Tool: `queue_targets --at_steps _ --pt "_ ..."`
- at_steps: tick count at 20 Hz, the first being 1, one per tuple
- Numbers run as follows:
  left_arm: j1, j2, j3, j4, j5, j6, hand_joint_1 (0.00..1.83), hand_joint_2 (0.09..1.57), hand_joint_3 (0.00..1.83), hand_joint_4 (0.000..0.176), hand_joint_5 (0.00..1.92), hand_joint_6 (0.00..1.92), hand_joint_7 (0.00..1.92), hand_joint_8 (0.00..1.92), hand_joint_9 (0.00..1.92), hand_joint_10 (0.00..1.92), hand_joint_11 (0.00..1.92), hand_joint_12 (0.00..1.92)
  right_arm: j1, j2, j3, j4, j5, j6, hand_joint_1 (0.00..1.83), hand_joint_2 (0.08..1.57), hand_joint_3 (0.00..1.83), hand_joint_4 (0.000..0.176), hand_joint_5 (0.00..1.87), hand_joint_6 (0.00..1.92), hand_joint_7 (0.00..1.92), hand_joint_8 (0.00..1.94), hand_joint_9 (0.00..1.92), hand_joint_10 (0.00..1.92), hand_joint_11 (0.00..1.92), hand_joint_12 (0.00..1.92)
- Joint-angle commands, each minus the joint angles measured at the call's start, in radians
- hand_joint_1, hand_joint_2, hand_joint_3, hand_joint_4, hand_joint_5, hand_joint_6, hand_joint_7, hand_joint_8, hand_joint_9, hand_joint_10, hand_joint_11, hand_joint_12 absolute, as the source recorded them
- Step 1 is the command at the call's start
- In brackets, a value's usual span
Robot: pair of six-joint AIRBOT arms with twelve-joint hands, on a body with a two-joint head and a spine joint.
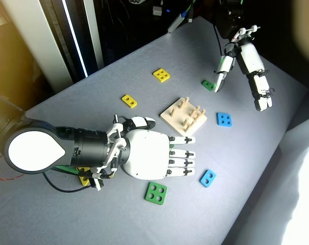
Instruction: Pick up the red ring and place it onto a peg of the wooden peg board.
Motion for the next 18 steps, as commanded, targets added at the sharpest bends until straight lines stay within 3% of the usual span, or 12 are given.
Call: queue_targets --at_steps 1,3,5,6,9,10,12,14,18 --pt "-0.017 -0.006 0.010 0.000 -0.112 -0.005 0.40 0.92 0.01 0.173 0.00 0.00 0.00 0.00 0.00 0.00 0.00 0.00 0.018 0.000 0.003 0.039 0.063 0.005 0.77 0.95 0.01 0.090 0.14 0.01 0.02 0.00 0.00 0.00 0.00 0.00" --pt "-0.026 -0.009 0.013 0.010 -0.103 -0.005 0.37 0.91 0.00 0.176 0.00 0.00 0.00 0.00 0.00 0.00 0.00 0.00 0.019 0.000 0.004 0.036 0.062 0.005 0.77 0.96 0.01 0.094 0.15 0.02 0.02 0.00 0.00 0.00 0.01 0.00" --pt "-0.031 -0.010 0.014 0.015 -0.099 -0.005 0.34 0.91 0.00 0.176 0.00 0.00 0.00 0.00 0.00 0.00 0.00 0.00 0.021 0.000 0.004 0.031 0.059 0.005 0.78 0.96 0.01 0.078 0.16 0.02 0.03 0.01 0.00 0.00 0.01 0.00" --pt "-0.032 -0.010 0.014 0.018 -0.097 -0.005 0.34 0.91 0.00 0.176 0.00 0.00 0.00 0.00 0.00 0.00 0.00 0.00 0.021 0.000 0.005 0.029 0.057 0.005 0.78 0.96 0.01 0.083 0.16 0.02 0.03 0.00 0.00 0.00 0.01 0.01" --pt "-0.037 -0.013 0.014 0.025 -0.096 -0.005 0.33 0.91 0.00 0.170 0.00 0.00 0.00 0.00 0.00 0.00 0.00 0.00 0.021 0.000 0.005 0.023 0.049 0.005 0.79 0.96 0.01 0.076 0.17 0.02 0.03 0.00 0.00 0.00 0.02 0.01" --pt "-0.040 -0.014 0.015 0.028 -0.095 -0.005 0.32 0.92 0.00 0.155 0.00 0.00 0.00 0.00 0.00 0.00 0.00 0.00 0.021 -0.002 0.005 0.022 0.046 0.005 0.80 0.95 0.01 0.072 0.17 0.01 0.03 0.00 0.00 0.00 0.00 0.00" --pt "-0.044 -0.014 0.016 0.031 -0.094 -0.005 0.31 0.91 0.00 0.171 0.00 0.00 0.00 0.00 0.00 0.00 0.00 0.00 0.021 -0.010 0.011 0.020 0.041 0.005 0.75 0.94 0.00 0.070 0.16 0.01 0.03 0.00 0.00 0.00 0.00 0.00" --pt "-0.045 -0.014 0.017 0.032 -0.094 -0.005 0.31 0.92 0.00 0.176 0.00 0.00 0.00 0.00 0.00 0.00 0.00 0.00 0.022 -0.027 0.025 0.014 0.033 0.005 0.72 0.91 0.00 0.064 0.18 0.02 0.04 0.01 0.00 0.00 0.00 0.00" --pt "-0.058 -0.017 0.019 0.044 -0.091 -0.005 0.33 0.92 0.00 0.175 0.00 0.00 0.00 0.00 0.00 0.00 0.00 0.00 0.030 -0.060 0.060 -0.006 0.015 0.016 0.68 0.90 0.00 0.098 0.20 0.02 0.03 0.00 0.00 0.00 0.00 0.00"
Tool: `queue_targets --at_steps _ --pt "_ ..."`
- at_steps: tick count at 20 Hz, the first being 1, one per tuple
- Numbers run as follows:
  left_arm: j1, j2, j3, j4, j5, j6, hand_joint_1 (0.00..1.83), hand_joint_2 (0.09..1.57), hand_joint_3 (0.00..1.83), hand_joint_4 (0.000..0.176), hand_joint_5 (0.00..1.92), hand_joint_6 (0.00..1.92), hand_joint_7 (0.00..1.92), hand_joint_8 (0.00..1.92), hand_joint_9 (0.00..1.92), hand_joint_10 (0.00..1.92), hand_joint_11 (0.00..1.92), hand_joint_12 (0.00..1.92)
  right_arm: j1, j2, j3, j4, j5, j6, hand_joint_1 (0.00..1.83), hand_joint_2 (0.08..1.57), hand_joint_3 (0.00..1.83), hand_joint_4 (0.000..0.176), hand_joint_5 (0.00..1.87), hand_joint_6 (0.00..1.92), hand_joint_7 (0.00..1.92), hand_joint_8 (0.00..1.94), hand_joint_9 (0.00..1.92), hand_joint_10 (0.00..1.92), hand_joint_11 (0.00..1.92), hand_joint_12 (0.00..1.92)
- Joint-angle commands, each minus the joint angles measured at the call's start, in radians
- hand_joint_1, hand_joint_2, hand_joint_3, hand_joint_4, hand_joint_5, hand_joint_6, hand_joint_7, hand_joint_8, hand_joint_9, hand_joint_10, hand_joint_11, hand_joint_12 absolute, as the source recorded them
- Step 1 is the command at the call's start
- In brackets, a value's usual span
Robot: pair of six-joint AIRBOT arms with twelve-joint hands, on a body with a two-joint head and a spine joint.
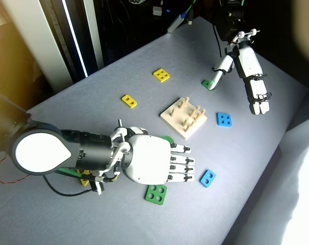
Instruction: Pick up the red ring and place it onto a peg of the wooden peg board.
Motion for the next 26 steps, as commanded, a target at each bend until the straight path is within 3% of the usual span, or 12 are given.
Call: queue_targets --at_steps 1,5,7,8,9,12,16,18,19,23,24,26 --pt "-0.014 -0.005 0.009 -0.001 -0.112 -0.005 0.36 0.93 0.01 0.176 0.00 0.00 0.00 0.00 0.00 0.00 0.00 0.00 0.013 -0.007 0.011 0.019 0.046 0.020 0.68 0.90 0.00 0.090 0.21 0.02 0.04 0.00 0.00 0.00 0.00 0.00" --pt "-0.018 -0.005 0.010 0.001 -0.111 -0.005 0.35 0.92 0.00 0.176 0.00 0.00 0.00 0.00 0.00 0.00 0.00 0.00 0.014 -0.033 0.038 -0.002 0.034 0.042 0.75 0.92 0.00 0.087 0.24 0.02 0.05 0.00 0.00 0.00 0.00 0.00" --pt "-0.020 -0.004 0.010 0.001 -0.111 -0.005 0.35 0.94 0.01 0.155 0.00 0.00 0.00 0.00 0.00 0.00 0.00 0.00 0.015 -0.038 0.042 -0.011 0.027 0.042 0.77 0.92 0.00 0.088 0.25 0.03 0.05 0.00 0.00 0.00 0.00 0.00" --pt "-0.021 -0.004 0.010 0.002 -0.111 -0.005 0.33 0.93 0.00 0.163 0.00 0.00 0.00 0.00 0.00 0.00 0.00 0.00 0.015 -0.039 0.043 -0.019 0.022 0.044 0.75 0.92 0.00 0.090 0.24 0.02 0.04 0.00 0.00 0.00 0.00 0.00" --pt "-0.023 -0.004 0.010 0.003 -0.111 -0.005 0.34 0.93 0.00 0.153 0.00 0.00 0.00 0.00 0.00 0.00 0.00 0.00 0.015 -0.039 0.044 -0.026 0.018 0.048 0.76 0.92 0.00 0.080 0.23 0.02 0.07 0.01 0.00 0.00 0.00 0.00" --pt "-0.026 -0.004 0.010 0.005 -0.110 -0.005 0.33 0.92 0.00 0.153 0.00 0.00 0.00 0.00 0.00 0.00 0.00 0.00 0.015 -0.043 0.048 -0.030 0.017 0.056 0.78 0.92 0.00 0.089 0.23 0.01 0.05 0.00 0.00 0.00 0.00 0.00" --pt "-0.028 -0.003 0.011 0.006 -0.109 -0.006 0.33 0.92 0.00 0.164 0.00 0.00 0.00 0.00 0.00 0.00 0.00 0.00 0.015 -0.056 0.053 -0.061 0.017 0.079 0.73 0.94 0.01 0.033 0.27 0.03 0.07 0.01 0.00 0.00 0.01 0.00" --pt "-0.029 -0.002 0.011 0.007 -0.109 -0.008 0.33 0.92 0.00 0.169 0.00 0.00 0.00 0.00 0.00 0.00 0.00 0.00 0.014 -0.060 0.053 -0.084 0.018 0.099 0.71 0.94 0.01 0.039 0.32 0.04 0.04 0.00 0.00 0.00 0.00 0.00" --pt "-0.029 -0.002 0.011 0.007 -0.109 -0.008 0.36 0.94 0.01 0.165 0.00 0.00 0.00 0.00 0.00 0.00 0.00 0.00 0.012 -0.062 0.053 -0.092 0.020 0.107 0.73 0.95 0.01 0.062 0.35 0.05 0.03 0.00 0.00 0.00 0.00 0.00" --pt "-0.030 -0.003 0.011 0.008 -0.109 -0.008 0.36 0.95 0.01 0.163 0.00 0.00 0.00 0.00 0.00 0.00 0.00 0.00 0.011 -0.068 0.053 -0.098 0.026 0.114 0.76 0.95 0.01 0.079 0.38 0.05 0.03 0.00 0.00 0.00 0.00 0.00" --pt "-0.032 -0.003 0.012 0.009 -0.107 -0.008 0.35 0.96 0.01 0.151 0.00 0.00 0.00 0.00 0.00 0.00 0.00 0.00 0.011 -0.069 0.053 -0.102 0.026 0.115 0.77 0.95 0.01 0.037 0.39 0.06 0.04 0.01 0.00 0.00 0.00 0.00" --pt "-0.036 -0.002 0.013 0.011 -0.106 -0.008 0.34 0.95 0.00 0.162 0.00 0.00 0.00 0.00 0.00 0.00 0.00 0.00 0.011 -0.070 0.054 -0.115 0.026 0.125 0.77 0.96 0.01 0.017 0.41 0.06 0.05 0.01 0.00 0.00 0.00 0.00"
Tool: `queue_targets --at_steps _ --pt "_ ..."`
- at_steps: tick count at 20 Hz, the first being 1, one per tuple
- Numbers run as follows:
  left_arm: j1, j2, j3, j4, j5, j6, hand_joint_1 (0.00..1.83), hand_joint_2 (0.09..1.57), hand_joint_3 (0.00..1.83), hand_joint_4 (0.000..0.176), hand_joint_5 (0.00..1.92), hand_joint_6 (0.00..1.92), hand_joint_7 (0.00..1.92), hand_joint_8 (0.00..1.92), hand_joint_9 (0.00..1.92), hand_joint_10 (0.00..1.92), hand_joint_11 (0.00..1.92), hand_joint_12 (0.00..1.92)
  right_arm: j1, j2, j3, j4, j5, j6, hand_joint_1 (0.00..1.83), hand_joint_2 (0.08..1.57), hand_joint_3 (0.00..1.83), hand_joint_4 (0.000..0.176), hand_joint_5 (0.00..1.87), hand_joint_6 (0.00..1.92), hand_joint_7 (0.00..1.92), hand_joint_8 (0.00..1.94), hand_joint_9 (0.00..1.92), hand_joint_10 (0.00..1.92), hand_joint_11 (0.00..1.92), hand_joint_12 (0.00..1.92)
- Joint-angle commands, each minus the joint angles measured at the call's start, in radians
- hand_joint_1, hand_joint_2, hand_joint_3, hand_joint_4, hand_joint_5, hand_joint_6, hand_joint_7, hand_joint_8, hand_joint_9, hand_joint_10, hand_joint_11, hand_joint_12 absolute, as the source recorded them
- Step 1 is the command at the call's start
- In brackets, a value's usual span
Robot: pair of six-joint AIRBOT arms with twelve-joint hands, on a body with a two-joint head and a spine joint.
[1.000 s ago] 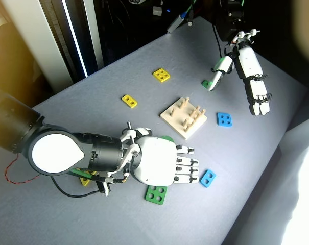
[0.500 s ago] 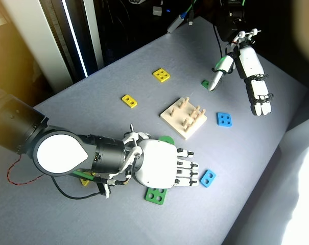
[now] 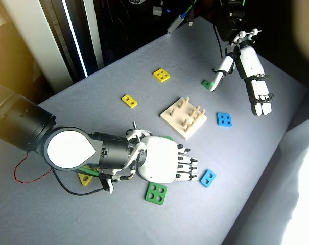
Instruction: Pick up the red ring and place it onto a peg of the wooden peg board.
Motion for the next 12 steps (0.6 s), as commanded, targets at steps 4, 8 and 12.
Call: queue_targets --at_steps 4,8,12 --pt "-0.019 0.000 0.008 0.000 -0.114 -0.007 0.36 0.96 0.01 0.167 0.00 0.00 0.00 0.00 0.00 0.00 0.00 0.00 0.015 -0.010 0.007 0.015 0.048 0.014 0.83 0.96 0.01 0.002 0.46 0.06 0.09 0.01 0.00 0.00 0.00 0.00" --pt "-0.019 0.000 0.009 0.001 -0.112 -0.007 0.34 0.94 0.00 0.169 0.00 0.00 0.00 0.00 0.00 0.00 0.00 0.00 0.017 -0.027 0.026 0.004 0.049 0.033 0.87 0.98 0.00 0.000 0.49 0.05 0.12 0.00 0.00 0.00 0.00 0.00" --pt "-0.020 0.000 0.009 0.001 -0.112 -0.007 0.35 0.93 0.00 0.169 0.00 0.00 0.00 0.00 0.00 0.00 0.00 0.00 0.020 -0.029 0.029 0.004 0.048 0.036 0.94 1.01 0.01 0.000 0.59 0.07 0.20 0.02 0.00 0.00 0.00 0.00"
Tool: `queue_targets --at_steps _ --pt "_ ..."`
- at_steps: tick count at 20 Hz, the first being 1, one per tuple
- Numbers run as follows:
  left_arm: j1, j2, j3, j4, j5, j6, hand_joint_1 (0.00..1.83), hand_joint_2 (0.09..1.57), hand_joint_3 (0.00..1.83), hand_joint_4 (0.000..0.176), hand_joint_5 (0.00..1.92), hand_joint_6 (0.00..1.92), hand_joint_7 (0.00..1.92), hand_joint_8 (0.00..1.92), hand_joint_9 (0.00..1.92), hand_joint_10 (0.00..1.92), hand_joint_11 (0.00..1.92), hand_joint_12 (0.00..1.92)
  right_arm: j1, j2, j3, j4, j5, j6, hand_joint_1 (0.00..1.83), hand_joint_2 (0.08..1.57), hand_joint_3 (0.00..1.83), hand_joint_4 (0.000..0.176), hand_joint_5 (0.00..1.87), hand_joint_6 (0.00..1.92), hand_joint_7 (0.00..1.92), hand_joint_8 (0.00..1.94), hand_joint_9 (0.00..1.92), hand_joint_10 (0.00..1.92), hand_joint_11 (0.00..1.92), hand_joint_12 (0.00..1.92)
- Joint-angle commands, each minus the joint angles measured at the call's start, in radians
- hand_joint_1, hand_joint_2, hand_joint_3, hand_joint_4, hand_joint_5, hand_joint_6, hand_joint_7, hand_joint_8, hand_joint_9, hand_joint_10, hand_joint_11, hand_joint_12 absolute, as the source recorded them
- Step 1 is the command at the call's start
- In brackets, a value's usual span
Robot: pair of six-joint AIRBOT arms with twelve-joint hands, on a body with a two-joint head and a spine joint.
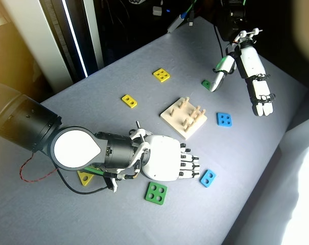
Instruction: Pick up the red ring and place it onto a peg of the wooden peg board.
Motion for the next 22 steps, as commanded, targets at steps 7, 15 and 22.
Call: queue_targets --at_steps 7,15,22 --pt "-0.014 0.001 0.010 -0.006 -0.115 -0.006 0.35 0.94 0.00 0.163 0.00 0.00 0.00 0.00 0.00 0.00 0.00 0.00 0.015 -0.008 0.004 0.023 0.036 0.007 1.03 1.06 0.01 0.000 0.74 0.12 0.26 0.02 0.03 0.01 0.00 0.00" --pt "-0.014 0.001 0.010 -0.006 -0.114 -0.006 0.34 0.94 0.00 0.164 0.00 0.00 0.00 0.00 0.00 0.00 0.00 0.00 0.019 -0.010 0.007 0.023 0.040 0.013 1.12 1.19 0.00 0.000 0.82 1.23 0.36 0.01 0.11 0.02 0.01 0.01" --pt "-0.012 0.002 0.012 -0.010 -0.113 -0.006 0.31 0.93 0.00 0.173 0.00 0.00 0.00 0.00 0.00 0.00 0.00 0.00 0.021 -0.009 0.010 0.023 0.053 0.016 1.12 1.19 0.00 0.000 0.83 1.22 0.40 0.01 0.12 0.01 0.00 0.00"
